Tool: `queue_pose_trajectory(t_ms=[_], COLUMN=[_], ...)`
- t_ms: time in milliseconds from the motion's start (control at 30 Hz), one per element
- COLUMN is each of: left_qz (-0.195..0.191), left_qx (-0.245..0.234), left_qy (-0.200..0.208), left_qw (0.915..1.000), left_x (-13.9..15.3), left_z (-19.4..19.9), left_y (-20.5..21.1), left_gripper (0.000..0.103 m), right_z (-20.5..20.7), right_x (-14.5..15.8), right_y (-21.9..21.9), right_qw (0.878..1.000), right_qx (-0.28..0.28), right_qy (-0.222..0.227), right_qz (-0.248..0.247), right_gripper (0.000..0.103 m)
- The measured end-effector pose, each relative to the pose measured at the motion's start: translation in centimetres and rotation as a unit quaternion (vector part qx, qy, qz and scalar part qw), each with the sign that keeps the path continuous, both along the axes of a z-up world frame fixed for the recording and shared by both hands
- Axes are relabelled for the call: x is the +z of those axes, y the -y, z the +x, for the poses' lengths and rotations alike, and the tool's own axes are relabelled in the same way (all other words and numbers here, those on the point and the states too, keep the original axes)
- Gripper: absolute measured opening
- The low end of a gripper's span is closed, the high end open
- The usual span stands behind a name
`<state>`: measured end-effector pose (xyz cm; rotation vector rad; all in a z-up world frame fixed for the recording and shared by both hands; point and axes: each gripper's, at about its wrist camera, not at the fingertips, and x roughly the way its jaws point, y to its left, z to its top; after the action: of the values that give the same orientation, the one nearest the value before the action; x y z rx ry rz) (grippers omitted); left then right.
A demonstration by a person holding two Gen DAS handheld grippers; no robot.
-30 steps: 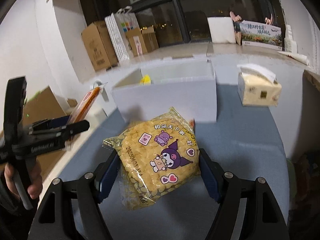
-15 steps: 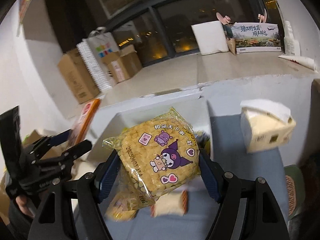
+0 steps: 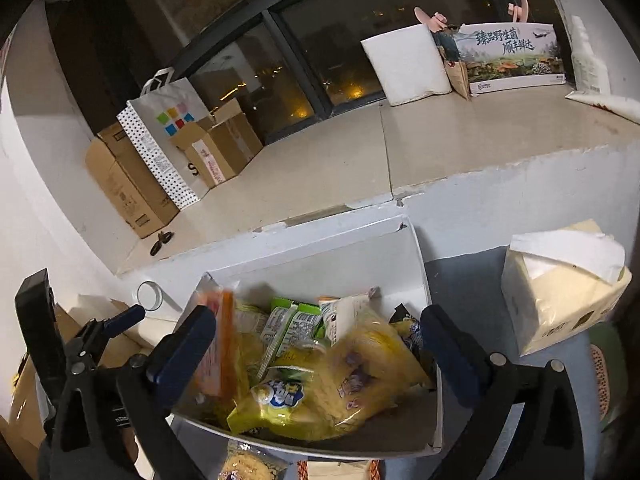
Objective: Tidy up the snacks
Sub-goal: 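Carry both held packs into the white box and open both grippers, then withdraw both tools from the box back over the last snacks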
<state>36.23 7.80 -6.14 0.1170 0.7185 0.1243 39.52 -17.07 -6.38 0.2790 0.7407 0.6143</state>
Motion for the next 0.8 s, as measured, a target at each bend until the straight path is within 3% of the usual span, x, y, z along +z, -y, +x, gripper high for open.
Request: queue_pose_trajectory(t_ms=[200, 300, 700, 800], left_qz=[-0.005, -0.018, -0.046, -0.081], left_qx=[-0.005, -0.007, -0.026, -0.031], left_qy=[0.004, 0.008, 0.046, 0.040], left_qw=[1.0000, 0.9998, 0.9975, 0.9954], left_x=[1.0, 2.1, 3.7, 3.2], left_z=[-1.8, -3.3, -15.2, -18.2], left_y=[0.6, 0.8, 3.6, 3.7], left_gripper=[0.103, 0.103, 0.103, 0.103], right_z=[-1.0, -2.4, -11.7, -14.7], right_x=[0.0, 0.9, 2.9, 1.9], right_y=[0.9, 1.8, 5.4, 6.3], right_qw=[1.000, 0.999, 0.995, 0.994], right_qx=[-0.008, -0.024, 0.016, 0.004], right_qy=[0.005, 0.033, 0.097, 0.105], right_qz=[0.001, -0.005, 0.026, 0.011], right_gripper=[0.103, 0.103, 0.103, 0.103])
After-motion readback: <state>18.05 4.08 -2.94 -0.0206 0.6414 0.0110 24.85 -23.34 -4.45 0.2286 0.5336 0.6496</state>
